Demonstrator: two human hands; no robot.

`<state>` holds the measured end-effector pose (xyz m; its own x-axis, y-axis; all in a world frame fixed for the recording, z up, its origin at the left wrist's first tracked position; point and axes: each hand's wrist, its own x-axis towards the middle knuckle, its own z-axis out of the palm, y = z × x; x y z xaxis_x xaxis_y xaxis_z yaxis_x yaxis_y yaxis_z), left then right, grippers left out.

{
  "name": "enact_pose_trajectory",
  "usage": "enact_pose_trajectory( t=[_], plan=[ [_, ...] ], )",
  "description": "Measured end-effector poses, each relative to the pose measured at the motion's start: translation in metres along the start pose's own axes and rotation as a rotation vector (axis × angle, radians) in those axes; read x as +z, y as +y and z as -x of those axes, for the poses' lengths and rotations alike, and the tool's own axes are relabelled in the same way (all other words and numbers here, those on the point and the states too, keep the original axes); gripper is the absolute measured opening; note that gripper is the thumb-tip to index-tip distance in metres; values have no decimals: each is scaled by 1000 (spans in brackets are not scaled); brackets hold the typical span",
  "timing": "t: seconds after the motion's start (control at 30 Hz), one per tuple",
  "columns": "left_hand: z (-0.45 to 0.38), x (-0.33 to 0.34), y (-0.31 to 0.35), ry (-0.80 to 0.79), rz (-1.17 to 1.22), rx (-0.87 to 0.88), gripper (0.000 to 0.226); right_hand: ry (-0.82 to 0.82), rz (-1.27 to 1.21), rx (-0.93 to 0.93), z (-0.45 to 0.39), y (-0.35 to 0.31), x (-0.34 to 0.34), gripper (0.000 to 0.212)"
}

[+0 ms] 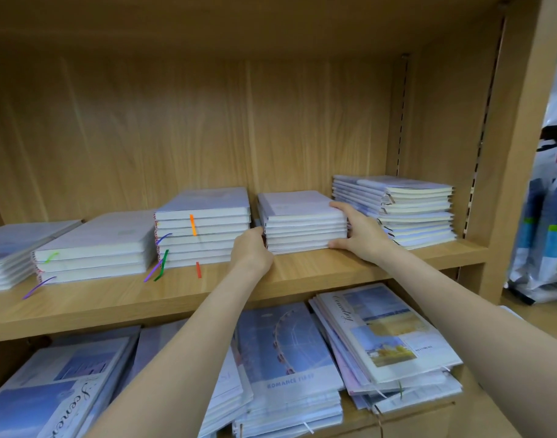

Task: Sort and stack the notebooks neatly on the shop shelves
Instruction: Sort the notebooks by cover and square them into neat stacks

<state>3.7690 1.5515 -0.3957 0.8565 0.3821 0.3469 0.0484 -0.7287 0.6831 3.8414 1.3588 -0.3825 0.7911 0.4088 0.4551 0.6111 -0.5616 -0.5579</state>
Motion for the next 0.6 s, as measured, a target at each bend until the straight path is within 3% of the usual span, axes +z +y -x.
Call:
enact_pose_trajectory(
  t=[0.27,0.47,0.6],
  plan=[
    [3,2,1,48,0,34,42,39,-129,108,-1,2,0,93],
    [15,-3,8,44,76,34,57,84,-78,90,5,-2,4,81],
    [21,-9,9,0,185,55,54,73,-66,34,7,-3,5,67]
  ],
)
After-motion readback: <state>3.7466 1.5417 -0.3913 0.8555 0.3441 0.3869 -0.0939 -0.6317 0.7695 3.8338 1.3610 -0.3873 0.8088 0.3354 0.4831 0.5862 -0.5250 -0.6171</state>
